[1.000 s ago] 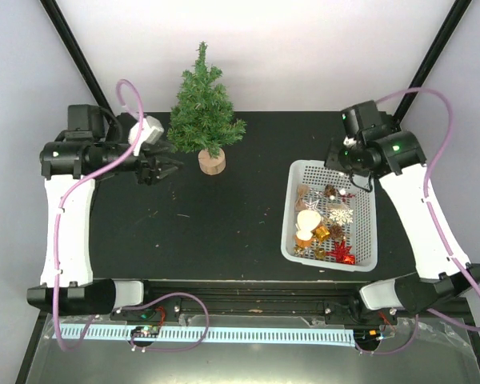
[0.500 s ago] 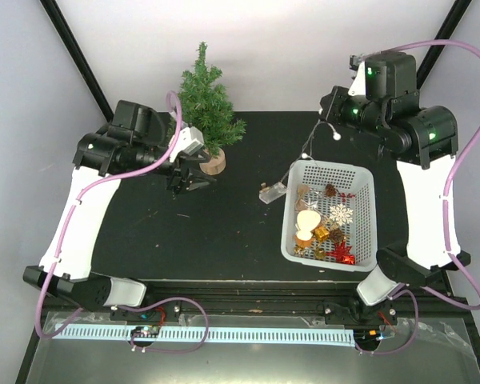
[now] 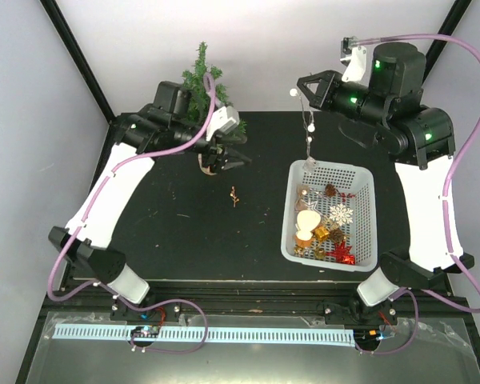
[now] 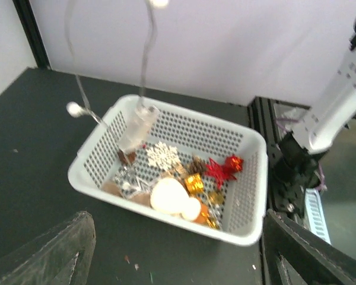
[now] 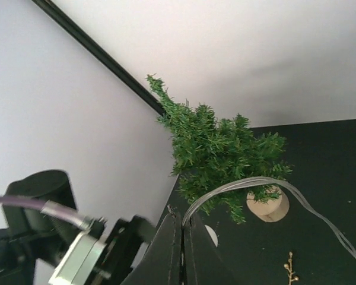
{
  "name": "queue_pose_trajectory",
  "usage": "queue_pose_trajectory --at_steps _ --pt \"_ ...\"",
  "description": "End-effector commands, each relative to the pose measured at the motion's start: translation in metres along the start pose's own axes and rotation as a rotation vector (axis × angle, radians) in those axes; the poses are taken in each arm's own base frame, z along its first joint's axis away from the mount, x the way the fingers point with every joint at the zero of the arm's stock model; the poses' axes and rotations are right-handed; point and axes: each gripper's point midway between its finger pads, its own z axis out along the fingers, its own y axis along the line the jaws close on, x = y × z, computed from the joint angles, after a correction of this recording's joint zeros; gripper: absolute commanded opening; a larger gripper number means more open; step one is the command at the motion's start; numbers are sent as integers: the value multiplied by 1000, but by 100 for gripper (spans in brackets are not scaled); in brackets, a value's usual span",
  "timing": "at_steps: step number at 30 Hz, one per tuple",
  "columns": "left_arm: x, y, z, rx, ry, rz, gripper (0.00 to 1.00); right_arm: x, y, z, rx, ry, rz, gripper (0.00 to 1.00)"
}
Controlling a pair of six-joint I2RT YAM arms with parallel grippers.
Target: Decorate the small christmas tree
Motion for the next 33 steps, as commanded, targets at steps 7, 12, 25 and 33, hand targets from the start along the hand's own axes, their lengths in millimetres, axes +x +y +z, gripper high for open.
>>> queue_pose_trajectory --at_steps 7,12,25,33 --pt "-71 28 36 49 -143 38 78 1 25 -7 -130 -7 33 1" --pt "-78 25 54 122 -164 25 78 6 26 -2 -141 6 48 1" --pt "-91 24 75 271 -210 6 36 17 23 15 -139 35 75 1" --pt "-89 13 71 319 -209 24 2 24 11 23 -103 56 72 1"
